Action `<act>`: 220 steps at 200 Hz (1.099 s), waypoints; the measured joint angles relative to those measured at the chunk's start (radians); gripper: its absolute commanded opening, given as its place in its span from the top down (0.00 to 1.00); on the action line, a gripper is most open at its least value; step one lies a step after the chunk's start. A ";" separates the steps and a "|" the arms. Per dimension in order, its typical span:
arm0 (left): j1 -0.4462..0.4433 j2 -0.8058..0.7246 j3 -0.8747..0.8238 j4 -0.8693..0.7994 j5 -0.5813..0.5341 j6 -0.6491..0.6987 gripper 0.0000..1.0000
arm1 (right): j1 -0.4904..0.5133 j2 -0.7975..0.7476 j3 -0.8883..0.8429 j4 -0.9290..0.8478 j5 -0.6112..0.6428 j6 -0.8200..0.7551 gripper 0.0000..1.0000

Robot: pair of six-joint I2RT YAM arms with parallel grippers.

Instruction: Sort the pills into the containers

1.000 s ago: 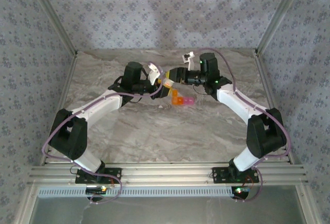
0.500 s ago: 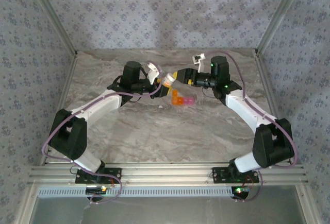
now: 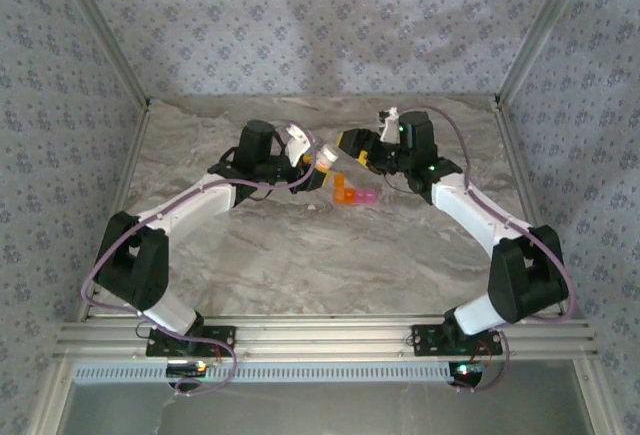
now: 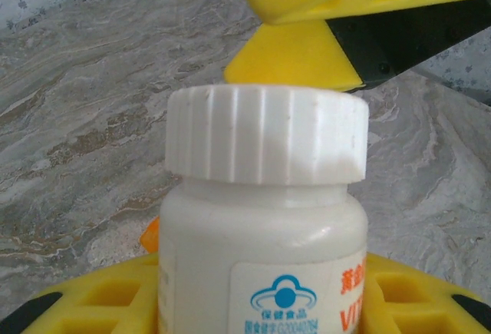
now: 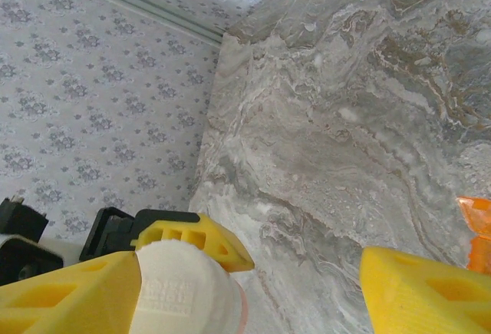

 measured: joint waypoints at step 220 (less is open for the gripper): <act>-0.004 0.000 0.006 -0.003 -0.005 -0.010 1.00 | 0.078 0.080 0.081 0.021 -0.047 -0.090 0.62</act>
